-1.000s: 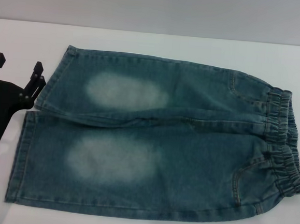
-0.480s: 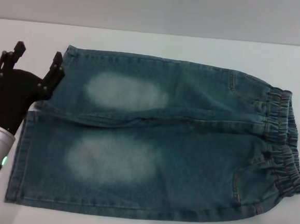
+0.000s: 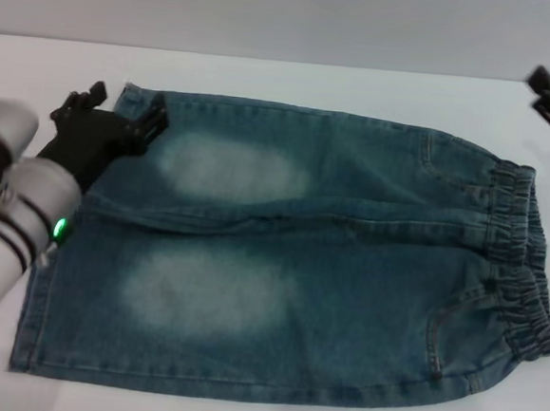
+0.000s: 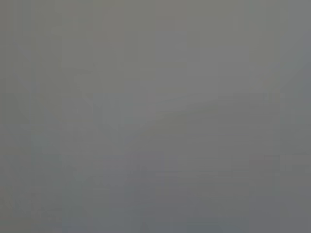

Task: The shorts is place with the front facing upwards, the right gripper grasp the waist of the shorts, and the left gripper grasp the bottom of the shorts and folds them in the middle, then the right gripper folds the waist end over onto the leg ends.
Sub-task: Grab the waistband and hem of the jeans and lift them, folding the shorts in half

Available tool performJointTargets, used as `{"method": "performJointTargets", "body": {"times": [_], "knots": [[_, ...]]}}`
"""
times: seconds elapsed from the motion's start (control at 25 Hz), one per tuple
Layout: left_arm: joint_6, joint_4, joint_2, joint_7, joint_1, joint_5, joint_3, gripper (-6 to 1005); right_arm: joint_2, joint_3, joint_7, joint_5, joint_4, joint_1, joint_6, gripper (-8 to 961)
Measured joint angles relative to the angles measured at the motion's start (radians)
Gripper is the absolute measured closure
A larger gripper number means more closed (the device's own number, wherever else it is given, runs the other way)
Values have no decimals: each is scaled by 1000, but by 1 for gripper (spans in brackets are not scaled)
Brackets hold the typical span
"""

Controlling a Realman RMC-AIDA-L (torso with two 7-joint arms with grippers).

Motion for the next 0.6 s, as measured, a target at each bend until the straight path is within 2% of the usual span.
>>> {"method": "performJointTargets", "body": {"times": [0.12,0.28,0.36,0.44,0.52,0.56,0.6], "knots": [[-241,-148,-2,61,18,0,-89,221,-45,11,85,-88,-128,12,168,128],[-381,-314,-33,195,85,0,-167,225,-73,81,235,-292,-400,-15,469,129],[-446,-394,-43,230,121,0,-196,226,-77,118,403,-497,-557,-41,645,129],[-488,-425,-43,236,132,0,-208,228,-74,151,664,-749,-672,-65,751,129],[-634,-502,-43,234,148,-5,-257,230,-70,179,928,-982,-740,-86,775,129],[-634,-502,-43,234,148,-5,-257,231,-68,191,1069,-1100,-767,-95,764,129],[-705,-530,-44,231,156,-8,-286,232,-64,207,1237,-1235,-797,-104,735,129]]}}
